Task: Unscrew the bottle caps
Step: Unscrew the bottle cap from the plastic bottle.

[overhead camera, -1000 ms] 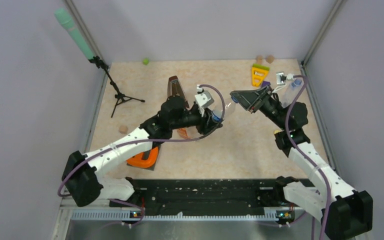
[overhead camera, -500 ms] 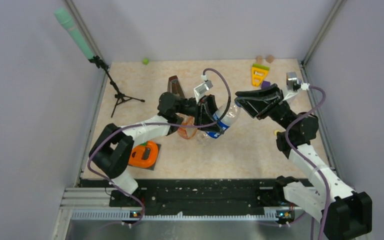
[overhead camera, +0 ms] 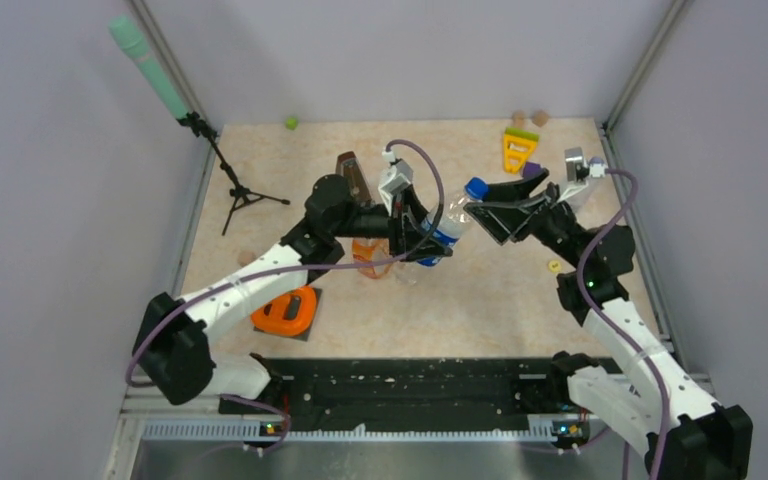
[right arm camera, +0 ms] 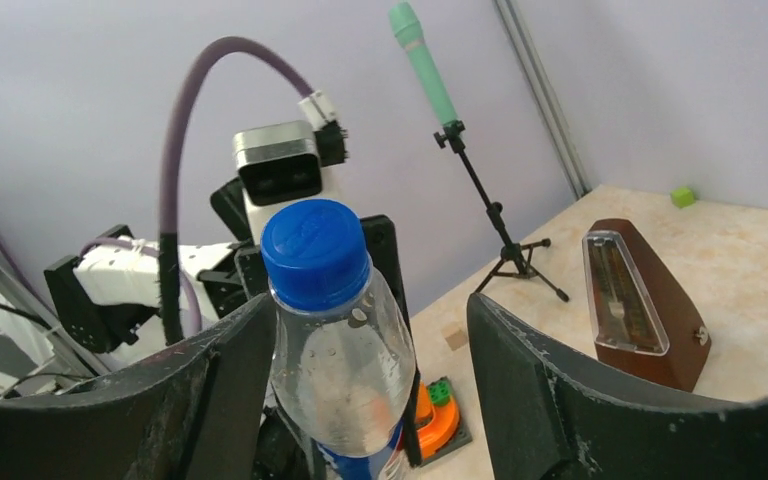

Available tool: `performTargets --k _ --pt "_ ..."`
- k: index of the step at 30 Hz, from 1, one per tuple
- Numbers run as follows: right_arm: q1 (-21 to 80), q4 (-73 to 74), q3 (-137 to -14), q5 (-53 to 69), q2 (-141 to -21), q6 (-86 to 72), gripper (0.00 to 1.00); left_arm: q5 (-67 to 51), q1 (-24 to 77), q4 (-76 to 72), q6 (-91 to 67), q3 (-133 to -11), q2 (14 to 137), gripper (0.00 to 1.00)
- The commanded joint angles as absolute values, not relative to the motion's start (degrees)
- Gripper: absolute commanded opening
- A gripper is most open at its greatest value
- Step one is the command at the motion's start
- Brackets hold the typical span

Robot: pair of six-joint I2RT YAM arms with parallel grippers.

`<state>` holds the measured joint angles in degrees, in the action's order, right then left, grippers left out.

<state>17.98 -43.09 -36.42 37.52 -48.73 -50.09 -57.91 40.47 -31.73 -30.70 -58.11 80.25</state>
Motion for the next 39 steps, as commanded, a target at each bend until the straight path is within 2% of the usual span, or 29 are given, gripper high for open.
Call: performTargets --k 1,6,12,15,25,29,32,34,37,38,39 --pt "18.36 -42.99 -36.42 33.68 -48.24 -51.41 0.69 -38.68 42.67 -9.14 -6.81 -58.55 74.68 0.0" --pt "18.36 -34.91 -38.4 31.2 -48.87 -49.36 0.7 -13.64 49.51 -0.56 0.74 -58.74 74.07 0.0" --pt "18.35 -19.97 -44.01 31.56 -51.68 -46.4 0.68 4.25 55.63 5.11 4.87 -59.08 74.31 0.0" --pt "18.34 -14.67 -45.65 33.86 -53.61 -46.6 0.66 9.56 57.27 5.16 6.4 -58.54 73.03 0.0" --pt "18.3 -6.2 -47.9 39.53 -55.01 -46.89 0.6 13.45 59.54 5.66 17.74 -54.82 70.06 0.0" --pt "18.33 -7.65 -46.65 38.76 -55.17 -49.19 0.54 15.0 59.55 5.1 17.81 -54.85 69.78 0.0" --pt "18.35 -11.96 -44.24 38.49 -54.93 -51.99 0.46 14.93 59.55 5.12 17.35 -55.17 69.78 0.0" --pt "18.37 -13.38 -43.71 38.73 -54.99 -52.81 0.46 14.86 59.58 5.04 16.95 -55.26 69.99 0.0" --pt "18.33 -12.67 -43.96 39.6 -55.11 -52.66 0.53 15.28 59.58 4.97 15.94 -55.24 70.05 0.0" --pt "18.36 -12.06 -44.21 39.65 -55.04 -52.18 0.53 15.29 59.58 4.91 15.9 -55.13 70.0 0.0" --pt "18.31 -11.48 -44.29 39.53 -54.93 -51.79 0.48 15.29 59.54 4.96 15.9 -55.11 69.9 0.0"
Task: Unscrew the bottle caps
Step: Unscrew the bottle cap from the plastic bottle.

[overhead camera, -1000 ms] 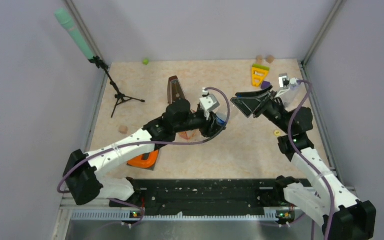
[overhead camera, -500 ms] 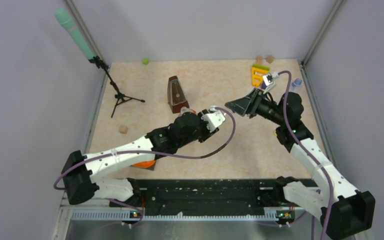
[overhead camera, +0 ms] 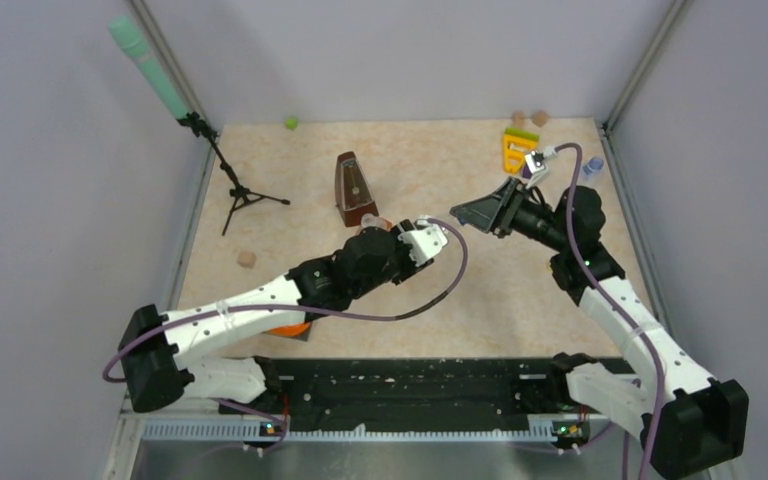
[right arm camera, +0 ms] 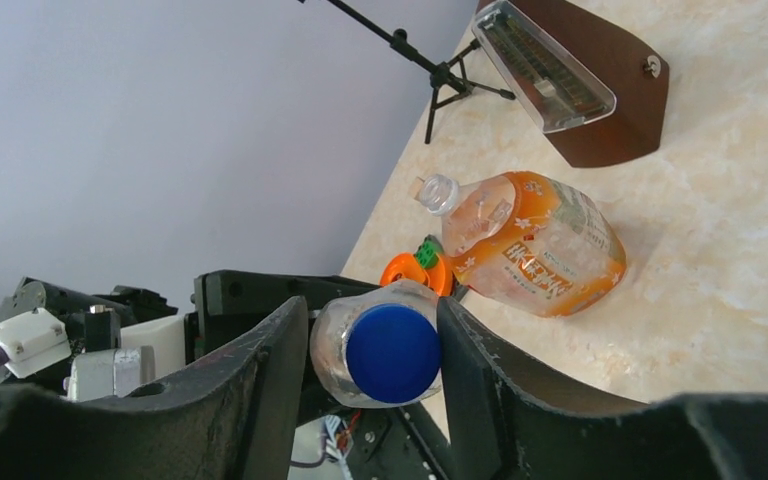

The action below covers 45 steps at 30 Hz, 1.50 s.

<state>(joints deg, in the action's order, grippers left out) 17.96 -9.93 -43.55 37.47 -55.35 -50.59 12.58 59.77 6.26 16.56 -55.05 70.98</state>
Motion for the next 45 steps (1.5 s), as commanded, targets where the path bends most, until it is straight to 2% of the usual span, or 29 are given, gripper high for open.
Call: performTargets --k 1,3,5,10,15,24,31,35,38,41,45 --pt "18.33 -11.28 -44.31 39.35 -54.88 -51.62 0.43 15.22 59.52 5.0 15.9 -55.11 69.88 0.0" --pt "18.34 -11.25 -44.3 39.37 -54.83 -51.72 0.39 14.93 59.49 4.91 15.74 -55.15 69.81 0.0" --pt "18.36 -12.42 -43.86 39.63 -55.0 -52.52 0.28 14.2 59.47 4.69 15.44 -55.32 69.8 0.0" --pt "18.34 -21.9 -40.21 39.76 -54.1 -55.48 0.16 9.49 59.17 4.91 13.34 -56.62 70.11 0.0" --pt "18.32 -39.53 -36.41 41.89 -54.53 -56.91 0.0 -12.0 56.42 5.69 8.49 -59.22 70.2 0.0" --pt "18.61 -57.07 -35.64 50.27 -56.36 -51.91 0.0 -40.16 53.31 2.76 0.33 -64.25 72.63 0.0" --pt "18.63 -74.71 -35.18 56.14 -60.8 -56.61 0.0 -43.54 53.22 1.17 -1.7 -64.11 72.04 0.0" --pt "18.37 -79.15 -36.4 58.72 -63.67 -60.15 0.0 -43.43 52.82 4.09 -0.73 -64.23 71.84 0.0" --pt "18.28 -71.66 -36.51 54.42 -62.19 -58.52 0.36 -35.89 52.82 2.95 -0.9 -61.95 69.63 0.0" --pt "18.61 -53.46 -36.67 44.81 -55.31 -50.86 0.52 -24.02 52.91 1.25 -0.44 -59.13 67.0 0.0" --pt "19.5 -33.73 -38.78 31.49 -48.85 -44.58 0.57 -14.52 54.53 -1.56 1.76 -57.19 65.87 0.0"
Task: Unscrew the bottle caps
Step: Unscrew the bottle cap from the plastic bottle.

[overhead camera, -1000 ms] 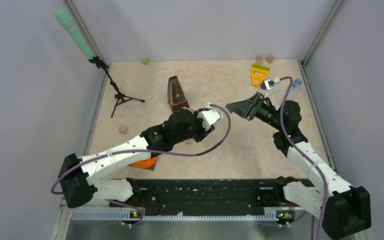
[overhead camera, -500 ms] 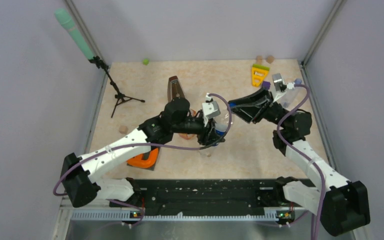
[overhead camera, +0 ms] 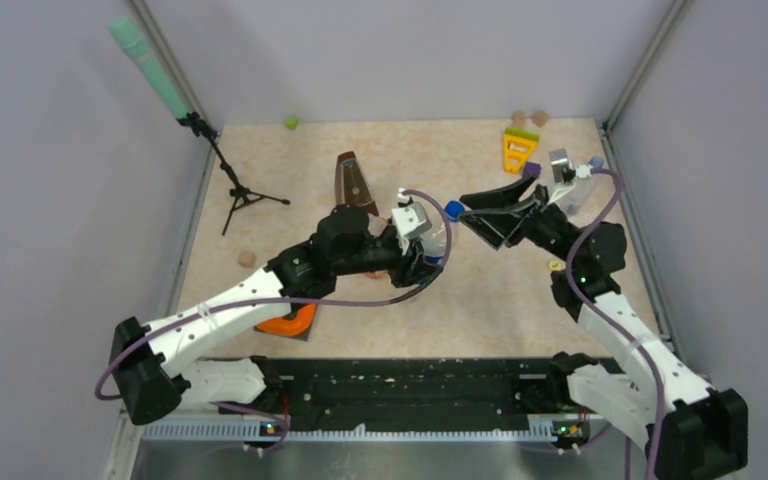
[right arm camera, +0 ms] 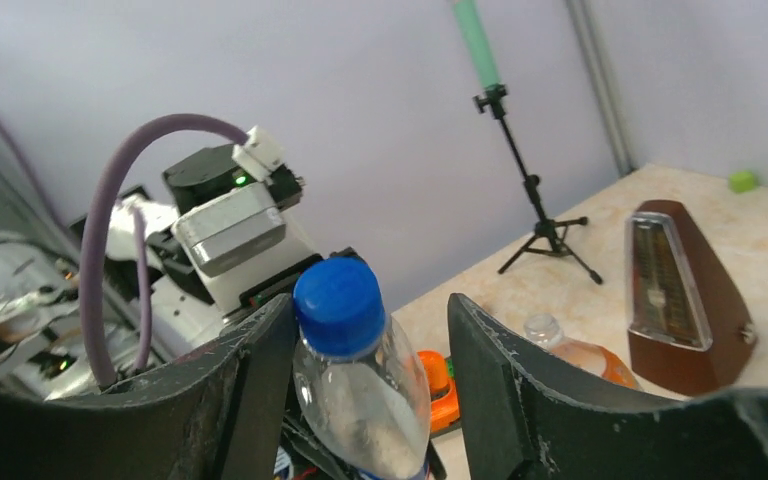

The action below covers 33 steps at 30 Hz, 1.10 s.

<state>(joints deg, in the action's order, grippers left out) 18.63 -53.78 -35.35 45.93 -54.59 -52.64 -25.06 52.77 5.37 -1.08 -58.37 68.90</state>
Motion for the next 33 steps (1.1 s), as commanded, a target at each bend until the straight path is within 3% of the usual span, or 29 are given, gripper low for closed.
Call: performTargets --k 1,12,33 --pt "19.52 -31.55 -39.1 29.55 -48.19 -44.85 0.57 -11.91 55.45 -1.58 2.07 -57.36 66.02 0.0" --pt "24.97 -27.33 -40.97 22.66 -49.06 -41.49 0.59 6.67 61.39 3.34 3.71 -62.05 73.03 0.0" --pt "30.76 -24.78 -42.58 10.29 -51.4 -37.22 0.54 18.73 65.45 4.87 1.04 -64.95 77.14 0.0"
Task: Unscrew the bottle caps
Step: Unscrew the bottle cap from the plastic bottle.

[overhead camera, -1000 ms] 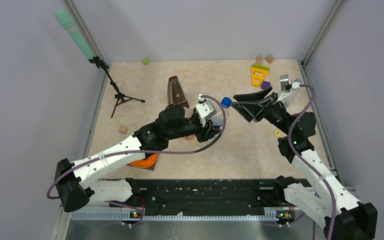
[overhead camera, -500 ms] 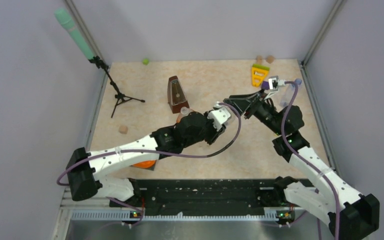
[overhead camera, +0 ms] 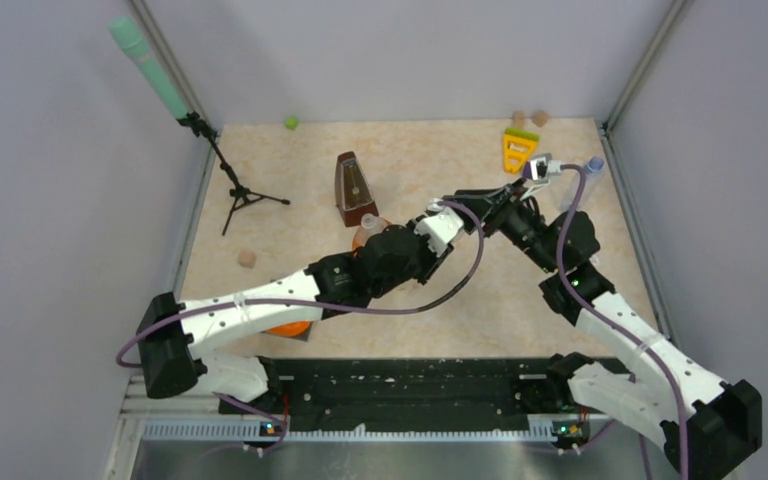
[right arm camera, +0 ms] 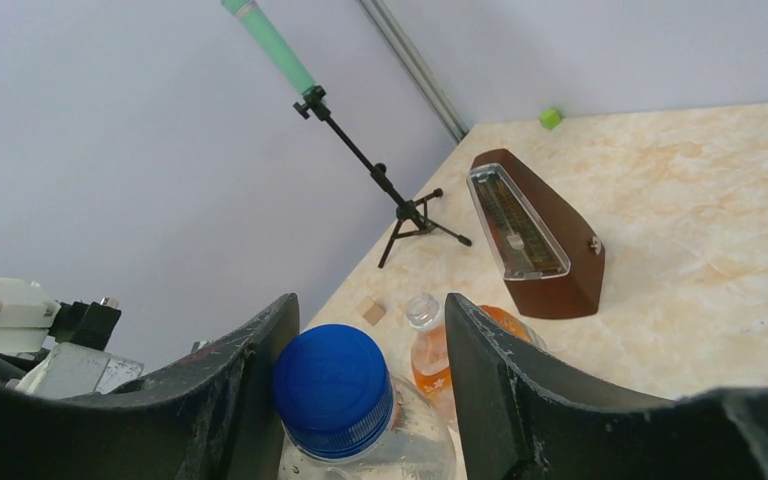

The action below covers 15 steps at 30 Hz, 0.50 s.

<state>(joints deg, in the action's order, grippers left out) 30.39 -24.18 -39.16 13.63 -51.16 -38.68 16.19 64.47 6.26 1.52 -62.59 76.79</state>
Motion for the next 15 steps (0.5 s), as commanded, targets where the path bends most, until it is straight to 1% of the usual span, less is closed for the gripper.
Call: performTargets --k 1,10,11,12,13,14,15 --pt "30.76 -24.99 -42.62 10.53 -51.57 -37.32 0.54 18.87 65.54 4.96 1.12 -65.03 77.29 0.0" --pt "30.81 -25.73 -42.86 11.36 -52.35 -37.37 0.51 19.85 65.65 5.59 1.18 -65.85 77.62 0.0" --pt "30.78 -26.29 -42.44 11.08 -52.29 -37.62 0.49 19.99 65.67 5.63 1.37 -66.14 77.71 0.0" --pt "30.82 -26.62 -42.11 10.88 -52.34 -37.85 0.37 20.18 65.66 6.12 1.67 -66.42 77.99 0.0" --pt "30.77 -27.19 -41.84 11.01 -52.32 -38.14 0.3 20.16 65.65 6.39 1.78 -66.76 78.3 0.0" --pt "30.76 -27.74 -41.57 11.15 -52.22 -38.48 0.31 20.21 65.65 6.77 1.92 -66.95 78.53 0.0" --pt "30.77 -28.18 -41.39 11.12 -52.15 -38.84 0.39 20.09 65.65 6.87 1.89 -66.93 78.73 0.0"
